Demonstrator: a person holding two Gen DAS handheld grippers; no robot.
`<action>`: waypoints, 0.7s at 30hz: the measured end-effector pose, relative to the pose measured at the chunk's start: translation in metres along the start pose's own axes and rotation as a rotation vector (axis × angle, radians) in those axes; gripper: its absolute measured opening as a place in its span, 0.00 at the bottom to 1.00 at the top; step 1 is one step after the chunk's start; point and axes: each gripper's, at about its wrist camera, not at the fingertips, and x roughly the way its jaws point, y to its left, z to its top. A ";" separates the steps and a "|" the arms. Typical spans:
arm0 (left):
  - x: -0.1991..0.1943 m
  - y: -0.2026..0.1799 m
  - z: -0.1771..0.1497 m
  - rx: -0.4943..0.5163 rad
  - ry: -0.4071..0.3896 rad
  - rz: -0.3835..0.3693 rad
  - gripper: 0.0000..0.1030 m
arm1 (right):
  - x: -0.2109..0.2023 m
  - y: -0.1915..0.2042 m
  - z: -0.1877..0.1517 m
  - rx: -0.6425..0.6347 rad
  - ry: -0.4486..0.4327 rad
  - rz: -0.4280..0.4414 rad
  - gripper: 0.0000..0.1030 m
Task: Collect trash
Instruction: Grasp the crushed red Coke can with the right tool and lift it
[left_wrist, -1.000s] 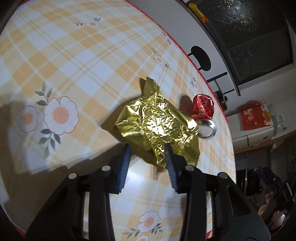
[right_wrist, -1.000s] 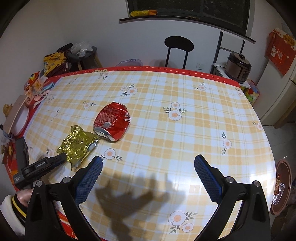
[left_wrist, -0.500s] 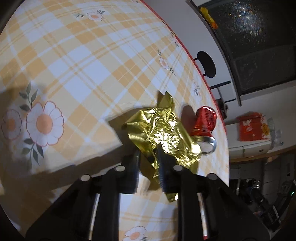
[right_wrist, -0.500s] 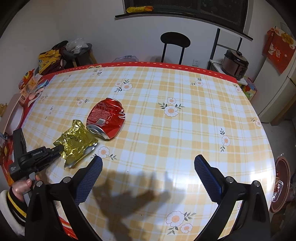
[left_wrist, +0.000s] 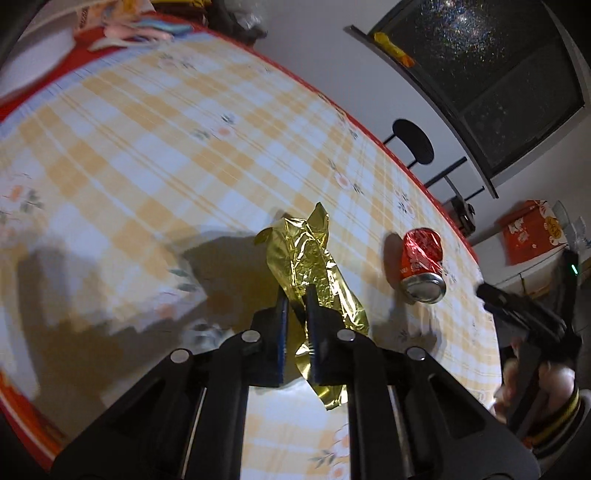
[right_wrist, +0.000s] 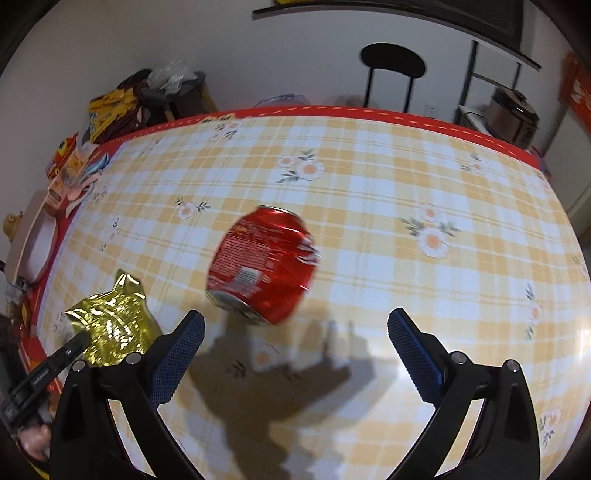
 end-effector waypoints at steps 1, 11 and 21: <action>-0.003 0.002 0.000 0.005 -0.008 0.007 0.12 | 0.011 0.012 0.008 -0.021 0.015 -0.007 0.95; -0.028 0.016 -0.005 0.003 -0.051 0.021 0.12 | 0.075 0.030 0.061 0.094 0.114 -0.105 0.95; -0.033 0.021 -0.003 -0.007 -0.076 0.026 0.11 | 0.108 0.028 0.058 0.150 0.223 -0.158 0.95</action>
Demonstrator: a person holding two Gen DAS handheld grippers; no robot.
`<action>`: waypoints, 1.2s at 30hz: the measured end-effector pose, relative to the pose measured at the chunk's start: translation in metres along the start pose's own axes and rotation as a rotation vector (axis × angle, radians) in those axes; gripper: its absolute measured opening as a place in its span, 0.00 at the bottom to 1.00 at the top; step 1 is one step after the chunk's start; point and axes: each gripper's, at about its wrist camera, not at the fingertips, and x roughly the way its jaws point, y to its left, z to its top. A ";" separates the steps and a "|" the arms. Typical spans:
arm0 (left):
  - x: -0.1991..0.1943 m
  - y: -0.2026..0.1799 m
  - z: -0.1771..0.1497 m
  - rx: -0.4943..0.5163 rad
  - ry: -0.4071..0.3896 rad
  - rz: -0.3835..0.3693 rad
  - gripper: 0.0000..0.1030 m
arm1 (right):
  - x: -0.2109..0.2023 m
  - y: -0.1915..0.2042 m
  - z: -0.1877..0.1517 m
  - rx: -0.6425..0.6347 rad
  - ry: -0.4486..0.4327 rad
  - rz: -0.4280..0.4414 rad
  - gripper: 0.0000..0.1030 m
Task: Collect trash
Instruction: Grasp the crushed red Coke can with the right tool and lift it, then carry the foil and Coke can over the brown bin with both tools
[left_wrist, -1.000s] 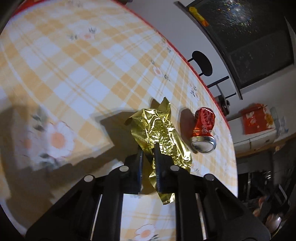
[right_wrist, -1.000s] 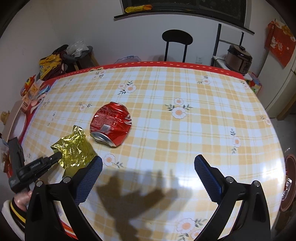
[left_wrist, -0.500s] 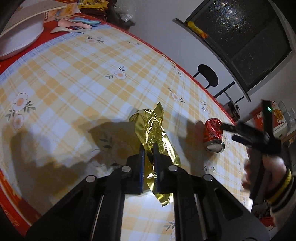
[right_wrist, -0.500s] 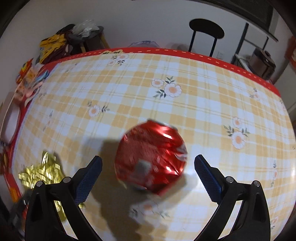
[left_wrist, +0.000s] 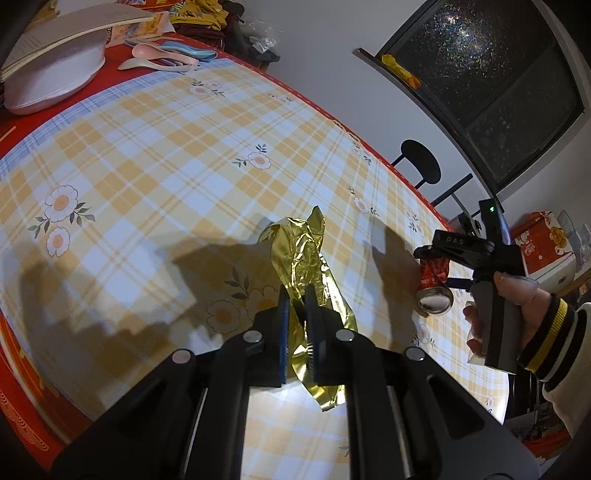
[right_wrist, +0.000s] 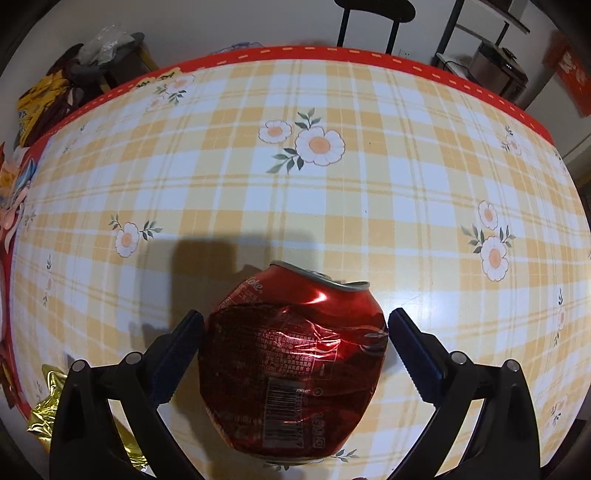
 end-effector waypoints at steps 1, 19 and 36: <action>0.000 -0.001 0.000 0.002 -0.001 -0.001 0.11 | 0.003 0.000 -0.001 0.002 0.013 0.015 0.95; -0.014 -0.031 -0.005 0.105 -0.018 -0.052 0.10 | -0.055 -0.063 -0.056 0.034 -0.136 0.343 0.92; -0.031 -0.095 -0.006 0.298 -0.024 -0.153 0.10 | -0.125 -0.122 -0.122 0.038 -0.357 0.365 0.92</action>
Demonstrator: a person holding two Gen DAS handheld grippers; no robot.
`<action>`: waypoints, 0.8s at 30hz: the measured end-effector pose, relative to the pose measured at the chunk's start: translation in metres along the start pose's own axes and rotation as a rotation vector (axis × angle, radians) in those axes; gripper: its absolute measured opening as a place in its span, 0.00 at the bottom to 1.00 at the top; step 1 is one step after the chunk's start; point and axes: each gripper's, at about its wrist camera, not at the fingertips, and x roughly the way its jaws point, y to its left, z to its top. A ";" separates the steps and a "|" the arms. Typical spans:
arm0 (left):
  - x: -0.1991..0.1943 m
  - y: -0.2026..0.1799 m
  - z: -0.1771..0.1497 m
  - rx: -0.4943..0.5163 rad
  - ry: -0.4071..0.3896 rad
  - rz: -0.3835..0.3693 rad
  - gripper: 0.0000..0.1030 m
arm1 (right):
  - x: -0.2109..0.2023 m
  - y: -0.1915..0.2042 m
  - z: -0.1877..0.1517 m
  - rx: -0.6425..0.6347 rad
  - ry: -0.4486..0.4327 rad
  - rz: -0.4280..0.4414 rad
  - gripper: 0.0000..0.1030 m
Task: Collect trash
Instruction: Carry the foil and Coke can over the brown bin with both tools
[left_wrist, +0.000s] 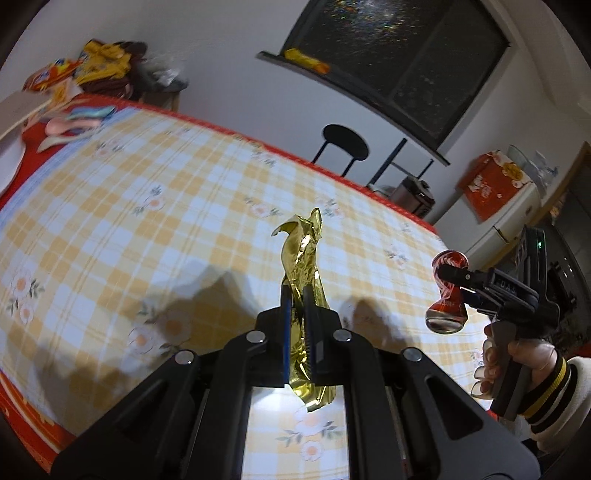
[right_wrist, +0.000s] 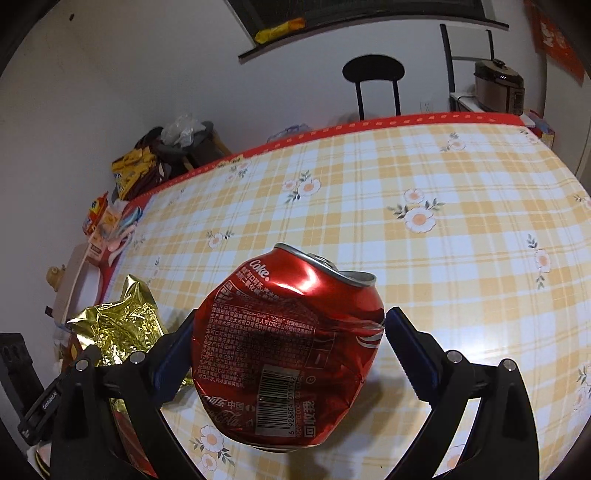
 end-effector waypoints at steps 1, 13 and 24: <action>-0.002 -0.007 0.004 0.016 -0.007 -0.007 0.10 | -0.008 -0.001 0.000 -0.008 -0.017 -0.001 0.92; -0.002 -0.093 0.016 0.159 -0.031 -0.057 0.10 | -0.077 -0.049 0.000 0.049 -0.151 0.025 0.92; 0.004 -0.199 0.003 0.227 -0.042 -0.103 0.10 | -0.156 -0.149 -0.005 0.118 -0.248 0.001 0.92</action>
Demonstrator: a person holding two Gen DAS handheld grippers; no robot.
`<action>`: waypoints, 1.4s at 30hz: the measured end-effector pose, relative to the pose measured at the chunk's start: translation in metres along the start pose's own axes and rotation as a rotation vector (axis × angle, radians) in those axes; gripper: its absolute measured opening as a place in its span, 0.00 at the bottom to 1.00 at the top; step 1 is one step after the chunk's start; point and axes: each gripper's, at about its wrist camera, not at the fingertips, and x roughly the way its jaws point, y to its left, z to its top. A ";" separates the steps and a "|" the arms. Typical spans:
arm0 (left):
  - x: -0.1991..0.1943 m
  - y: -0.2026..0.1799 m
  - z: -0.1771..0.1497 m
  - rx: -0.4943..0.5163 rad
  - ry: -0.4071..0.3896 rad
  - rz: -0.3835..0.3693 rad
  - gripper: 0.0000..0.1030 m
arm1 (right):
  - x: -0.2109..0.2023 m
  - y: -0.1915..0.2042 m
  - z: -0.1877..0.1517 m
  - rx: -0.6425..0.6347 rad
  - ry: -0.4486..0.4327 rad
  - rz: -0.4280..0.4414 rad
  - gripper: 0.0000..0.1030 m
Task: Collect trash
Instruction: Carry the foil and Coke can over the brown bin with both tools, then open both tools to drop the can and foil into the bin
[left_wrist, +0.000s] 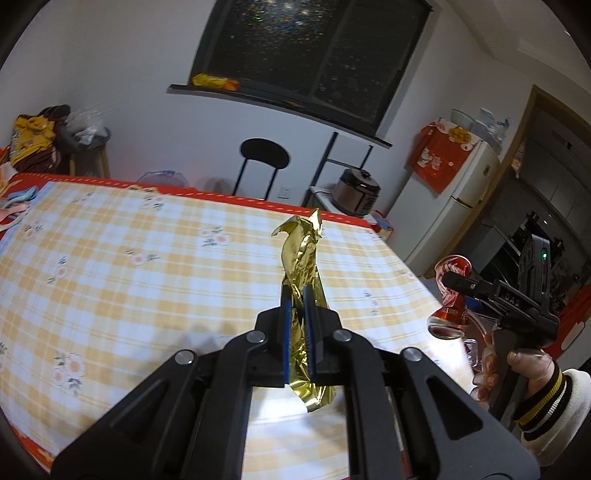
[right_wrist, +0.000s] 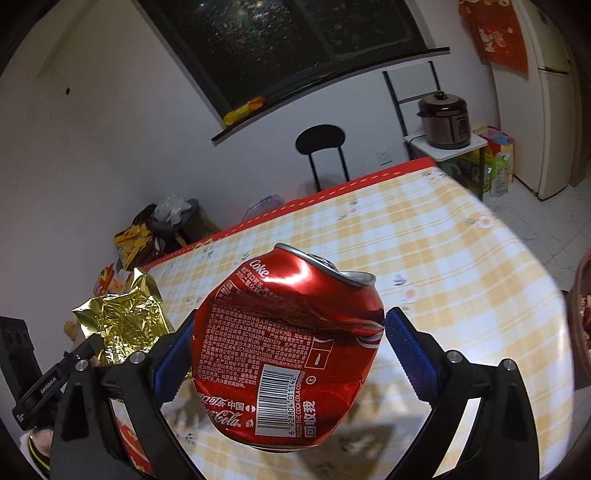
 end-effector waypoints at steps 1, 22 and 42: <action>0.003 -0.013 0.001 0.005 -0.002 -0.007 0.10 | -0.005 -0.007 0.002 0.004 -0.005 -0.004 0.92; 0.101 -0.234 -0.009 0.076 0.081 -0.231 0.10 | -0.148 -0.267 0.018 0.175 -0.114 -0.283 0.92; 0.144 -0.338 -0.038 0.169 0.159 -0.268 0.10 | -0.149 -0.401 0.000 0.316 -0.012 -0.400 0.95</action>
